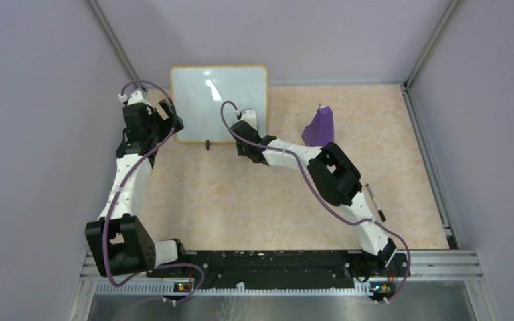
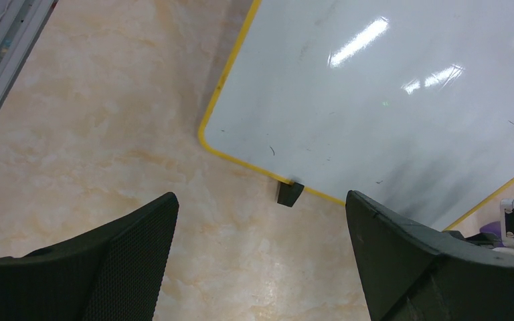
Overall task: Write a sentence on the whiteboard
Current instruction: Move the whiteboard to the center of the board.
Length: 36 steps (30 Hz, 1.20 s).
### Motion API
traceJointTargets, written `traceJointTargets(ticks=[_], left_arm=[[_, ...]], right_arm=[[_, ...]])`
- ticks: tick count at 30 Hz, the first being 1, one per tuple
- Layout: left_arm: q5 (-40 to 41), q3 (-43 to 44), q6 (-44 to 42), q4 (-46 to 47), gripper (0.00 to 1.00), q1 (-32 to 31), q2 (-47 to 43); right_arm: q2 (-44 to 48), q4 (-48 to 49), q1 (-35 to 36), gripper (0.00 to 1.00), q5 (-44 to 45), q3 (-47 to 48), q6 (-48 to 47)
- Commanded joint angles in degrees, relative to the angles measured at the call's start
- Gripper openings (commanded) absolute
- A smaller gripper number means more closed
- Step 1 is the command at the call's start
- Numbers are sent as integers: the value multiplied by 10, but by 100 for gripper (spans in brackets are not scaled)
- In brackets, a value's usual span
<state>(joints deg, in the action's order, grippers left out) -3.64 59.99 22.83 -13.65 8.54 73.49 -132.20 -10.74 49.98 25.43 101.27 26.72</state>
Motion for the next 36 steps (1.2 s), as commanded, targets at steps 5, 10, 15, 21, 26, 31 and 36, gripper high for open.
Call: traceJointTargets(ticks=[5, 10, 15, 21, 26, 31, 36], left_arm=[[-11, 0, -5, 18, 99, 3, -2], [-23, 4, -20, 13, 99, 3, -10], [-91, 12, -70, 8, 99, 3, -35], [-200, 24, -132, 12, 99, 3, -92], [-290, 70, -199, -33, 99, 3, -104], [-359, 108, -263, -101, 99, 3, -84], [-411, 128, -305, -151, 99, -3, -63]], right_arm=[[2, 29, -11, 13, -19, 5, -29], [43, 52, -16, 0, -20, -46, -48], [120, 96, -32, 0, -56, -159, -77], [212, 132, -58, 0, -127, -288, -121], [278, 148, -80, 0, -184, -380, -164], [341, 143, -84, 0, -209, -450, -198], [408, 142, -88, 0, -242, -518, -238]])
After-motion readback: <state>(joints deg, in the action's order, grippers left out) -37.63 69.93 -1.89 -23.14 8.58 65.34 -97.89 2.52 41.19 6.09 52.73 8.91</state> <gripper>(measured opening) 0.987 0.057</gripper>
